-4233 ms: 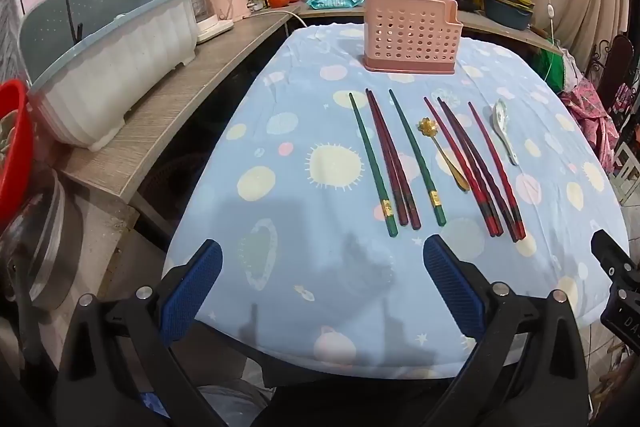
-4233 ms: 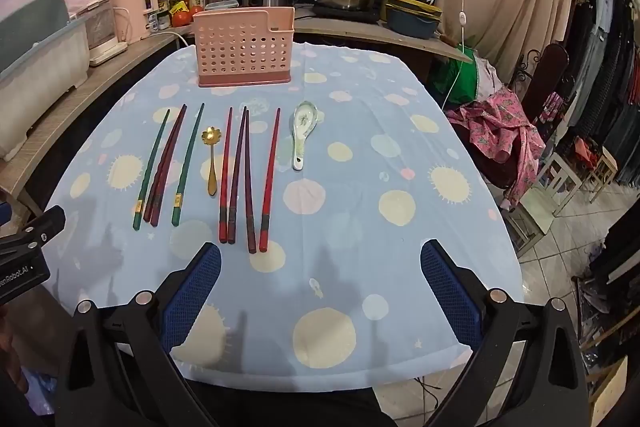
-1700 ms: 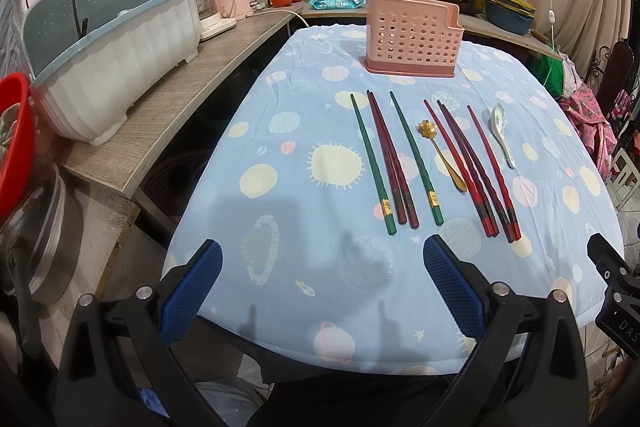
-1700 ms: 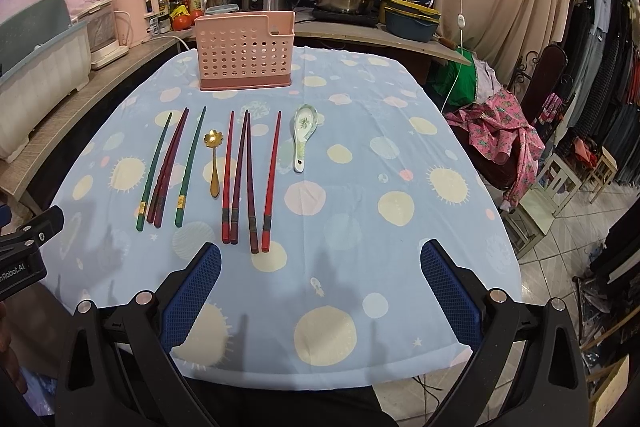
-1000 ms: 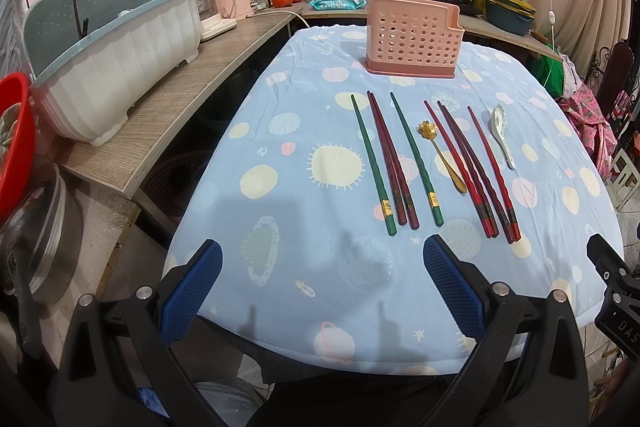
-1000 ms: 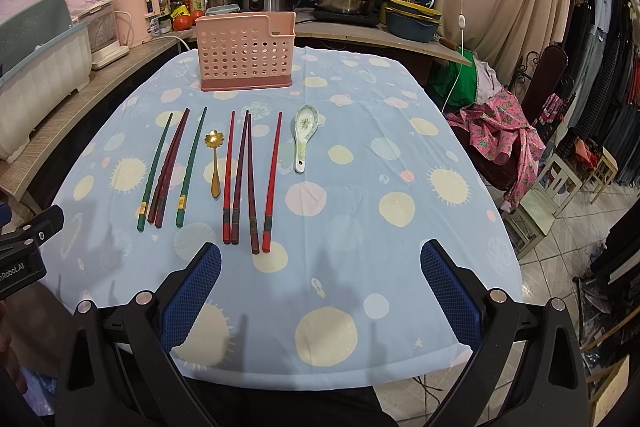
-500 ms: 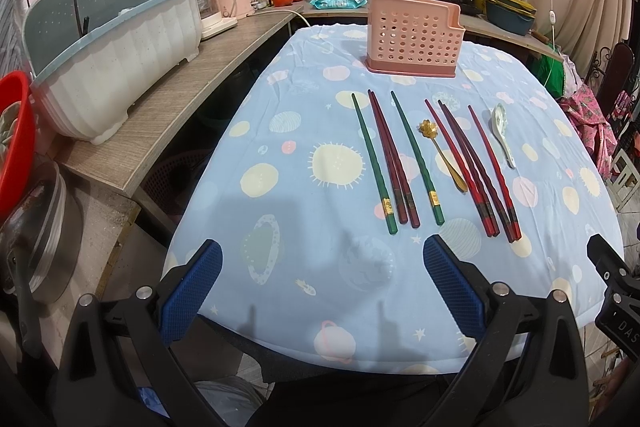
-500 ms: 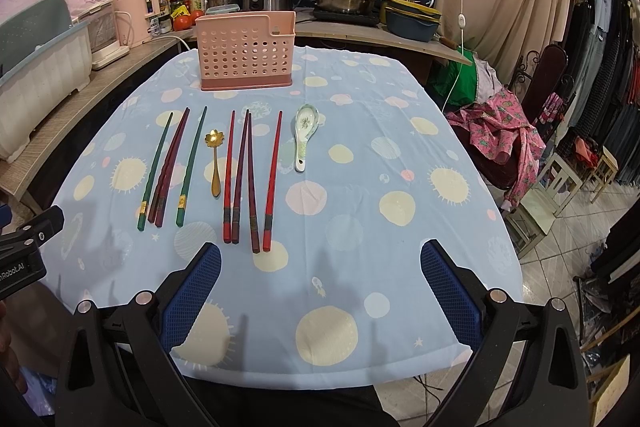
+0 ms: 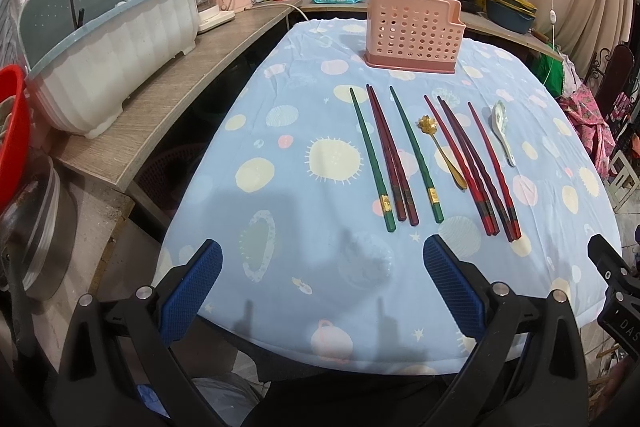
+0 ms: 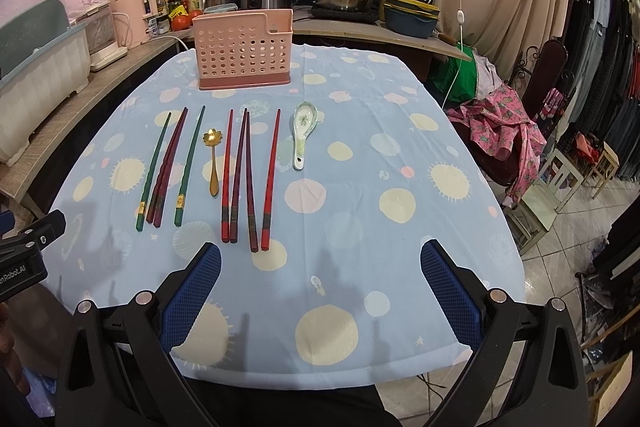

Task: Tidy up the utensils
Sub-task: 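Grasp the green chopstick with the left tool while the right tool grasps the white spoon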

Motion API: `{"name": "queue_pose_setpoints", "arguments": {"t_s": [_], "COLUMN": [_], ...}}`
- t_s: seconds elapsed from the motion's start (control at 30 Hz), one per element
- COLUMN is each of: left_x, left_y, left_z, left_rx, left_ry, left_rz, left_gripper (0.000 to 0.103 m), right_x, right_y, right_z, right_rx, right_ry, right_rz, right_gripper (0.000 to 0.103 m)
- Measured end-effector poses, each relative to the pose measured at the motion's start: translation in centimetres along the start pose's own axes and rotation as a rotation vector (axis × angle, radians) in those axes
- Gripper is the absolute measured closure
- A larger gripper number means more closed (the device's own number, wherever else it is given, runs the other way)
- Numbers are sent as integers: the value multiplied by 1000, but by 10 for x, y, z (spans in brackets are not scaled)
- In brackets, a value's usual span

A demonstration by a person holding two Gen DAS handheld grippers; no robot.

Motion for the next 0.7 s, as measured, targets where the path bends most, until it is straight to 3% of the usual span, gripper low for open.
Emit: {"name": "queue_pose_setpoints", "arguments": {"t_s": [0.3, 0.53, 0.7], "left_x": [-5, 8, 19], "left_y": [-40, -88, -114], "left_z": [-2, 2, 9], "left_rx": [-47, -107, -155], "left_ry": [41, 45, 28], "left_rz": [-13, 22, 49], "left_gripper": [7, 9, 24], "right_x": [15, 18, 16], "right_y": [-33, -68, -88], "right_z": [-5, -11, -11], "right_rx": [-28, -51, -74], "right_ry": [-30, -51, -59], "right_rz": [13, 9, 1], "right_gripper": [7, 7, 7]}}
Point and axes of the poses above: each gripper's, at about its wrist camera, not at the fingertips, and y roughly against the way its jaws point, x to its right, z to its underside, the point moved 8 cm from there along -y, roughly the way its jaws point, and after that the axes turned 13 degrees about x, right-handed, at the moved point
